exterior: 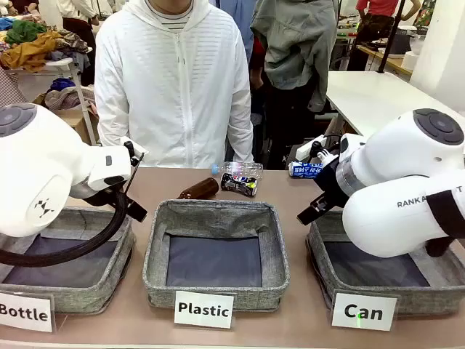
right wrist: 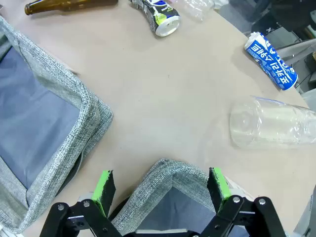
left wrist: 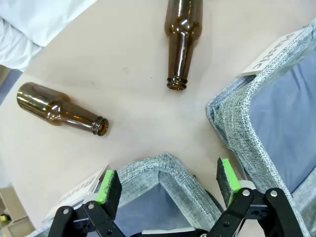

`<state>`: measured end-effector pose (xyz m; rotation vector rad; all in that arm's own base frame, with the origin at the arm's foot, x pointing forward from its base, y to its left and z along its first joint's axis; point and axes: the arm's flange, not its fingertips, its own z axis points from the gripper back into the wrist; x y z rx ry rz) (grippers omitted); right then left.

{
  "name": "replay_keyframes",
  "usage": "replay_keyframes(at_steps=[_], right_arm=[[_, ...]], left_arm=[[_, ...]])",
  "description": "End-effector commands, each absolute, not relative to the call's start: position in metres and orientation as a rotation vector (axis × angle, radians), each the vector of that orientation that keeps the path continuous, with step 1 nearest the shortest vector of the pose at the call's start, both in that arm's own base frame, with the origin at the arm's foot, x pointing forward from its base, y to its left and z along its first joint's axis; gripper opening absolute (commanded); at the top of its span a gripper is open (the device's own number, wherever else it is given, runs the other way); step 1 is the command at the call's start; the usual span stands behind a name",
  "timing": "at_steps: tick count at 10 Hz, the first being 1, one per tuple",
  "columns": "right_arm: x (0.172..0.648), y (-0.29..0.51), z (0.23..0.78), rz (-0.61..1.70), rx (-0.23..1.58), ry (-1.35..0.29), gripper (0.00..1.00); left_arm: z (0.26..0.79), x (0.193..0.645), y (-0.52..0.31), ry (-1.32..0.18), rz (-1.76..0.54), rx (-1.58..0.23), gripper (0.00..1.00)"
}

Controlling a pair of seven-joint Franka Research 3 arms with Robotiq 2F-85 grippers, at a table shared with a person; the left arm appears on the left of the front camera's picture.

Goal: Sort the can waste into the basket.
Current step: Pick up the can waste from the table and place it in the right Fabric basket.

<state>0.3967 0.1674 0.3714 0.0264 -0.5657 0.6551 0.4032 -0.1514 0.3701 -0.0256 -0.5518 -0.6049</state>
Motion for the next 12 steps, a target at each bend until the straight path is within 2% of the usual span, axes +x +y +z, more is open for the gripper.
replay_keyframes(at_steps=[1,12], right_arm=[[0.3967,0.1674,0.3714,0.655,0.026,-0.566,1.00],[0.3967,0.1675,0.3714,0.656,0.026,-0.566,1.00]], left_arm=[[0.3701,0.4032,-0.1514,-0.552,-0.605,-0.026,1.00],[0.3701,0.4032,-0.1514,-0.552,-0.605,-0.026,1.00]])
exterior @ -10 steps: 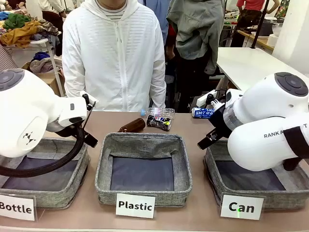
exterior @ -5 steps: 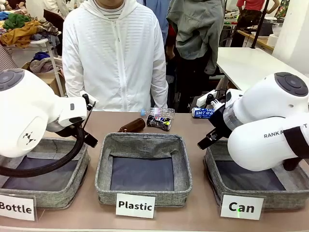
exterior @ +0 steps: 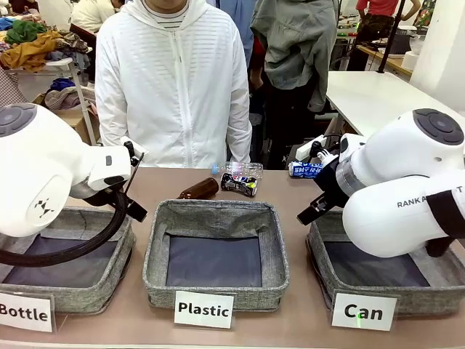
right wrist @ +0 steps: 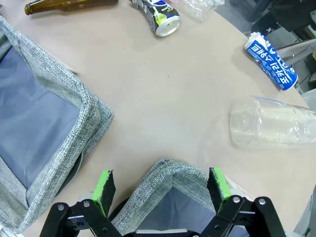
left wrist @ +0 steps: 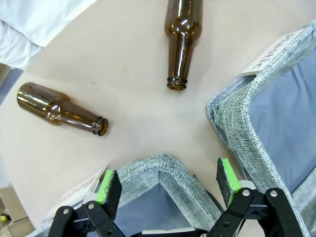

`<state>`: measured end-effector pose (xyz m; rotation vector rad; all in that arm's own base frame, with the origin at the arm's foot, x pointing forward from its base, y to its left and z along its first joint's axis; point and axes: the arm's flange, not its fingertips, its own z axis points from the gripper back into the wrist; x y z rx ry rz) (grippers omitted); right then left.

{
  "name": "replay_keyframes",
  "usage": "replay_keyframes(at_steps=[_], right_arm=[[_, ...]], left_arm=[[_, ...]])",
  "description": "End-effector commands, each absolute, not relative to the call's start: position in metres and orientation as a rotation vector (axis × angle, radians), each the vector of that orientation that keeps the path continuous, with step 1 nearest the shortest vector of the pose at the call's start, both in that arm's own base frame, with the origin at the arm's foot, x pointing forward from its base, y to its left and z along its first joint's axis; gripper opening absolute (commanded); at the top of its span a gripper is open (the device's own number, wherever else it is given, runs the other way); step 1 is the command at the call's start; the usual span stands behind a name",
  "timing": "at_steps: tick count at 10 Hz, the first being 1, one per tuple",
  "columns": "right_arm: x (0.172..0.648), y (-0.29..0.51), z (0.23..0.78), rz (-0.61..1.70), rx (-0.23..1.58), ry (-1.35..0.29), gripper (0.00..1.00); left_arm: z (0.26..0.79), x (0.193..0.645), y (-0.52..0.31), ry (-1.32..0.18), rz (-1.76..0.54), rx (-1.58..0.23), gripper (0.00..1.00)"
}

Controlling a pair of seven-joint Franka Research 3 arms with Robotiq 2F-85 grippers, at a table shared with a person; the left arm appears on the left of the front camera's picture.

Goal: Sort the can waste into the basket.
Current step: Pick up the can waste from the table and place it in the right Fabric basket.

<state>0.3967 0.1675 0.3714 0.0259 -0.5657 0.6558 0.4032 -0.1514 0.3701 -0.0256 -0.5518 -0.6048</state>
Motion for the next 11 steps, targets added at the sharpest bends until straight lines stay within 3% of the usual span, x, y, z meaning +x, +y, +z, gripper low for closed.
replay_keyframes(at_steps=[1,2,4,6,9,11], right_arm=[[0.389,0.173,0.398,0.685,0.035,-0.573,1.00],[0.372,0.179,0.438,0.622,0.093,-0.550,1.00],[0.331,0.171,0.494,0.491,0.289,-0.484,1.00],[0.274,0.121,0.535,0.446,0.439,-0.504,1.00],[0.206,-0.008,0.555,0.215,0.670,-0.681,1.00],[0.184,-0.089,0.539,0.020,0.835,-0.785,1.00]], left_arm=[[0.370,0.403,-0.151,-0.552,-0.605,-0.026,1.00],[0.423,0.378,-0.145,-0.633,-0.600,-0.076,1.00],[0.494,0.330,-0.126,-0.641,-0.595,-0.348,1.00],[0.525,0.282,-0.076,-0.610,-0.636,-0.459,1.00],[0.542,0.235,0.058,-0.749,-0.622,-0.727,1.00],[0.512,0.234,0.142,-0.813,-0.381,-0.879,1.00]])
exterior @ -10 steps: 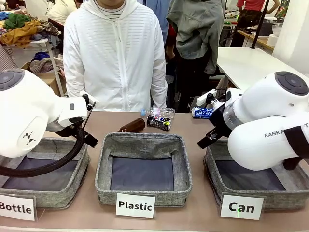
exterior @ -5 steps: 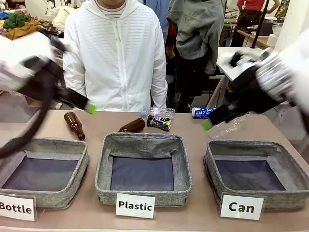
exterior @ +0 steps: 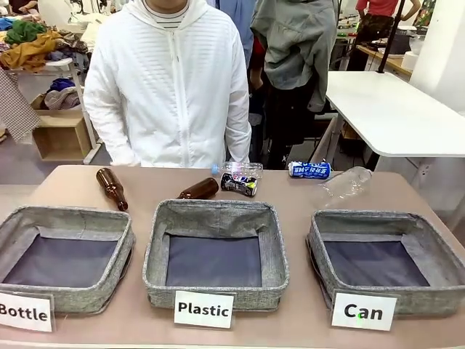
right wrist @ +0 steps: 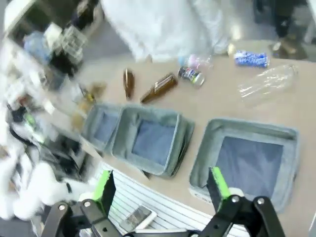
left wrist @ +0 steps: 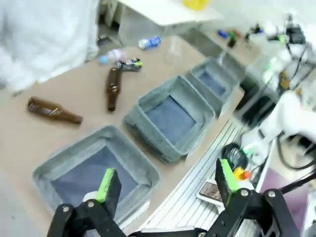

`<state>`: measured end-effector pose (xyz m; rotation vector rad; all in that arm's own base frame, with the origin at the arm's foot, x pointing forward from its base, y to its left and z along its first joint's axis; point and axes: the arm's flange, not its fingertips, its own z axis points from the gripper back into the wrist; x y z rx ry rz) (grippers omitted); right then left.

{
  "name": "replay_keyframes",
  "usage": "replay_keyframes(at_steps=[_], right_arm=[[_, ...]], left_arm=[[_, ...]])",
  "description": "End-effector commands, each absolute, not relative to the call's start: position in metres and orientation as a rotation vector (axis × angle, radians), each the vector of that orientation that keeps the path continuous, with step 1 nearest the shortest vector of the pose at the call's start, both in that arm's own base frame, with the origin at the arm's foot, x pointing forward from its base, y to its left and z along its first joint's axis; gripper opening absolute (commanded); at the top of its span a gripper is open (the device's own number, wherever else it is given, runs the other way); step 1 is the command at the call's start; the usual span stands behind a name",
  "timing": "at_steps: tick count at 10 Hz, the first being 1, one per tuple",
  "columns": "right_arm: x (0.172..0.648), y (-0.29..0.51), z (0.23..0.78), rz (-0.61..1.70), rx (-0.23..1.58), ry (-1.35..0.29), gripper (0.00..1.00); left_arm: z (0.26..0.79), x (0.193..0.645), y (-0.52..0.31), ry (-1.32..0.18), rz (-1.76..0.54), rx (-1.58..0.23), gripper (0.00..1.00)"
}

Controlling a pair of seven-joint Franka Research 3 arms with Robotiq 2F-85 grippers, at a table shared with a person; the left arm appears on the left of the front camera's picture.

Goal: Sort the can waste into the basket.
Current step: Pick up the can waste from the table and place it in the right Fabric basket.

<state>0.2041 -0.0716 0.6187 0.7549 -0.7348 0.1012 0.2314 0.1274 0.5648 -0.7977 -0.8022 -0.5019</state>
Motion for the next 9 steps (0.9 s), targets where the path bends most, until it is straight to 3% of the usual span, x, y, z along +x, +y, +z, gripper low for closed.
replay_keyframes(at_steps=[1,4,5,6,9], right_arm=[[0.183,-0.127,0.522,-0.083,0.924,-0.803,1.00],[0.198,-0.195,0.467,-0.346,1.087,-0.742,1.00],[0.202,-0.200,0.453,-0.443,1.019,-0.754,1.00],[0.185,-0.235,0.518,-0.313,1.036,-0.750,1.00],[0.185,-0.235,0.518,-0.313,1.036,-0.750,1.00]], left_arm=[[0.489,0.242,0.175,-0.806,-0.258,-1.003,1.00],[0.437,0.258,0.187,-0.854,-0.011,-1.244,1.00],[0.460,0.232,0.226,-0.795,-0.137,-1.097,1.00],[0.460,0.232,0.226,-0.795,-0.137,-1.097,1.00],[0.460,0.232,0.226,-0.795,-0.137,-1.097,1.00]])
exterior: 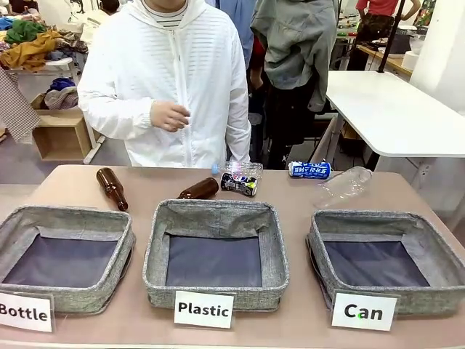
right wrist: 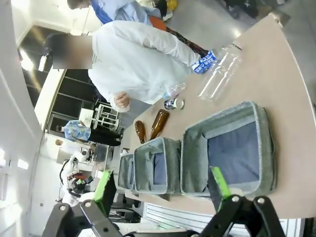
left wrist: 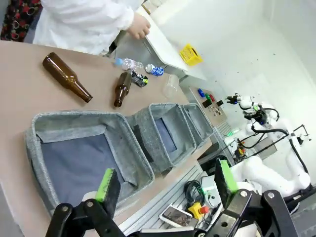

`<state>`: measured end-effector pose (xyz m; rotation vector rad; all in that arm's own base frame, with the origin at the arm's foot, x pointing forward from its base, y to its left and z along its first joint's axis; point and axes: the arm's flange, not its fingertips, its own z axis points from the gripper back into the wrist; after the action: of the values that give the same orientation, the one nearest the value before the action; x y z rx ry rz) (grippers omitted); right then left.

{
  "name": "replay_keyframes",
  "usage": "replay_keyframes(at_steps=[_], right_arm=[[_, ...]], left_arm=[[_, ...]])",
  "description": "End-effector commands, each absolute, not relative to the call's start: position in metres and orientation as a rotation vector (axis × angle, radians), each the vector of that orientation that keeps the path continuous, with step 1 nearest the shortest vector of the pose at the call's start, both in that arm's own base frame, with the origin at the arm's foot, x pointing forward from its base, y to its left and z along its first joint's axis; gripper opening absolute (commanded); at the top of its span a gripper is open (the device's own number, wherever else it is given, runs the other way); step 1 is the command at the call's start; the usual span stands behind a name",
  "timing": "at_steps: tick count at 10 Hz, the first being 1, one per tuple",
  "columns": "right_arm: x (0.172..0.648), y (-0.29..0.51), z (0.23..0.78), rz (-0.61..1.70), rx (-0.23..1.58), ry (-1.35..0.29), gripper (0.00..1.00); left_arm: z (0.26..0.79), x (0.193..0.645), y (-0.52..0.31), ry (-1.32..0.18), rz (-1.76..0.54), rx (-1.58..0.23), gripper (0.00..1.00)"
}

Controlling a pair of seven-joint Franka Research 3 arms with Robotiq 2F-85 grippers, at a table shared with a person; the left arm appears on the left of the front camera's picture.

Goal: Sort the can waste into the basket.
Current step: Pick up the can waste from the table and place it in the right Fabric basket.

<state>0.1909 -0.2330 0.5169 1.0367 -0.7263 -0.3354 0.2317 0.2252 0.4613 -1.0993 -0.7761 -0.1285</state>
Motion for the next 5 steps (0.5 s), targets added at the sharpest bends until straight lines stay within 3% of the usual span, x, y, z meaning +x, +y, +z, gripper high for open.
replay_keyframes(at_steps=[1,3,5], right_arm=[[0.185,-0.235,0.518,-0.313,1.036,-0.750,1.00],[0.188,-0.231,0.521,-0.329,1.036,-0.730,1.00],[0.268,-0.139,0.566,-0.100,0.715,-0.569,1.00]], left_arm=[[0.460,0.232,0.226,-0.795,-0.137,-1.097,1.00],[0.460,0.232,0.226,-0.795,-0.137,-1.097,1.00],[0.460,0.232,0.226,-0.795,-0.137,-1.097,1.00]])
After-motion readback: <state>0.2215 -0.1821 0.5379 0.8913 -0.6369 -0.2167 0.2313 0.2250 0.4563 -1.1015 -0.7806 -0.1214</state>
